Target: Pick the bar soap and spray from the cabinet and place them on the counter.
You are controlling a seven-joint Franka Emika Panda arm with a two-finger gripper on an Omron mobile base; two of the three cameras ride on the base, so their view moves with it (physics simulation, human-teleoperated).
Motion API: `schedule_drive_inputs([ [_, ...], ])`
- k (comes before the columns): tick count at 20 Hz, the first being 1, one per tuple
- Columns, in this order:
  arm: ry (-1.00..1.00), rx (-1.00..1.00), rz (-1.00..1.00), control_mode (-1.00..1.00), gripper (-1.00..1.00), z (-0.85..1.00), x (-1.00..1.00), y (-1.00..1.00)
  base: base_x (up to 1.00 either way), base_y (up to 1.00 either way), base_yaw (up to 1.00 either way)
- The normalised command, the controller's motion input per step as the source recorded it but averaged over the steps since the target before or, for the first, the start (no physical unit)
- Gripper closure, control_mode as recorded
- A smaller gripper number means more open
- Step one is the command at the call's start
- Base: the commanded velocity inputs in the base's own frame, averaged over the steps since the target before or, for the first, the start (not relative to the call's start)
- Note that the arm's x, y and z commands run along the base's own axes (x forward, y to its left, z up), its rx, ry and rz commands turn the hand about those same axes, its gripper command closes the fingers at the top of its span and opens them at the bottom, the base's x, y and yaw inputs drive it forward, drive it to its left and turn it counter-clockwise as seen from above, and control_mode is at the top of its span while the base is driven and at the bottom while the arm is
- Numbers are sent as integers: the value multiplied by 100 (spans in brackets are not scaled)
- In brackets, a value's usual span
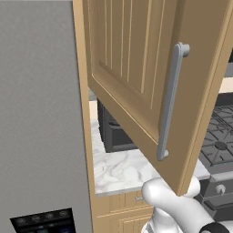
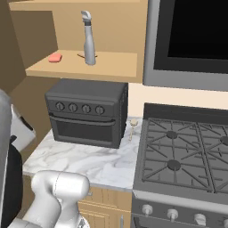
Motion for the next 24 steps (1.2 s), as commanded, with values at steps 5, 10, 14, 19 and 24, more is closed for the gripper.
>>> schedule_drive_inputs([
  [5,-9,-22,-8,-100,-100,0,5,-2,0,0,0],
  [10,-5,-5,-3,-100,-100,-3,0,-10,0,0,0],
  [14,5,0,-6,-100,-100,0,0,-1,0,0,0],
  [19,-17,-12,0,-100,-100,0,0,13,0,0,0],
  [24,-27,-20,0,-100,-100,0,0,8,0,0,0],
])
